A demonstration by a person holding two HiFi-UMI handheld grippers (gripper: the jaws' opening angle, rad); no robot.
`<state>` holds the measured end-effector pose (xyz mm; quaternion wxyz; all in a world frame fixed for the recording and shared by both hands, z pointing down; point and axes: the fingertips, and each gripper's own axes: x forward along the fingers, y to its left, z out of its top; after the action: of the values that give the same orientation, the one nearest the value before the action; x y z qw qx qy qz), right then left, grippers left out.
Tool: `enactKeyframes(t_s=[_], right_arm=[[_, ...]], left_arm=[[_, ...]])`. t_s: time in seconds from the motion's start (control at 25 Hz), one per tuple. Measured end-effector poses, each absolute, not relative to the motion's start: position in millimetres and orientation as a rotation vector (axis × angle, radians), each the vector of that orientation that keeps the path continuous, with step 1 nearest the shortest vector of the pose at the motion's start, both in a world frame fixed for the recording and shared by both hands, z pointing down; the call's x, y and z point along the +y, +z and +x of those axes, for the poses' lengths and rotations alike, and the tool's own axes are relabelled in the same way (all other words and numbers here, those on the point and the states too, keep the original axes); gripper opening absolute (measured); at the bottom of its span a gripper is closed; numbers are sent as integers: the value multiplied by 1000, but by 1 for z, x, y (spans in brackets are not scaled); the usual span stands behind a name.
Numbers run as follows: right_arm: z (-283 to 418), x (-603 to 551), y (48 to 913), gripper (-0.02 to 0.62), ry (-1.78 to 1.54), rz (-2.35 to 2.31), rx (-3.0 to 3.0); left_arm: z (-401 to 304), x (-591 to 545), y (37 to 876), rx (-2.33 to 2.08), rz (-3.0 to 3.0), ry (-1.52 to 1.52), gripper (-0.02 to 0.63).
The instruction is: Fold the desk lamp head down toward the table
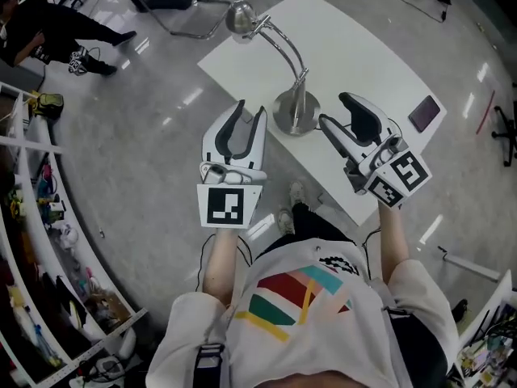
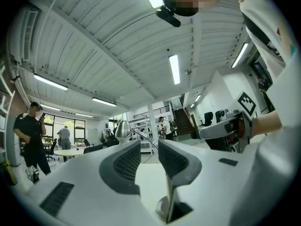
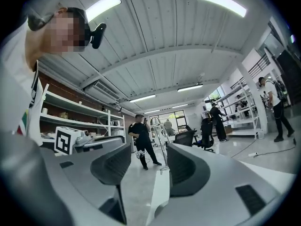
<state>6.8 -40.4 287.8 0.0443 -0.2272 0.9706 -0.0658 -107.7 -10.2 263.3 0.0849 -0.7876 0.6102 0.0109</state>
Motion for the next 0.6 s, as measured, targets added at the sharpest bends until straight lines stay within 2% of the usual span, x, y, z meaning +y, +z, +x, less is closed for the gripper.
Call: enactKeyframes(t_s=[0.2, 0.4, 0.6], right_arm=[[-27, -101, 273, 239, -53, -657, 2964], [-45, -142, 259, 239, 80, -592, 2960], [-66, -161, 267, 239, 39, -537, 2982]], left_arm=[[-127, -74, 228, 1801, -2311, -15, 144], [-114, -120, 222, 1728, -2374, -79, 146], [-127, -147, 236, 1733, -2333, -155, 144]])
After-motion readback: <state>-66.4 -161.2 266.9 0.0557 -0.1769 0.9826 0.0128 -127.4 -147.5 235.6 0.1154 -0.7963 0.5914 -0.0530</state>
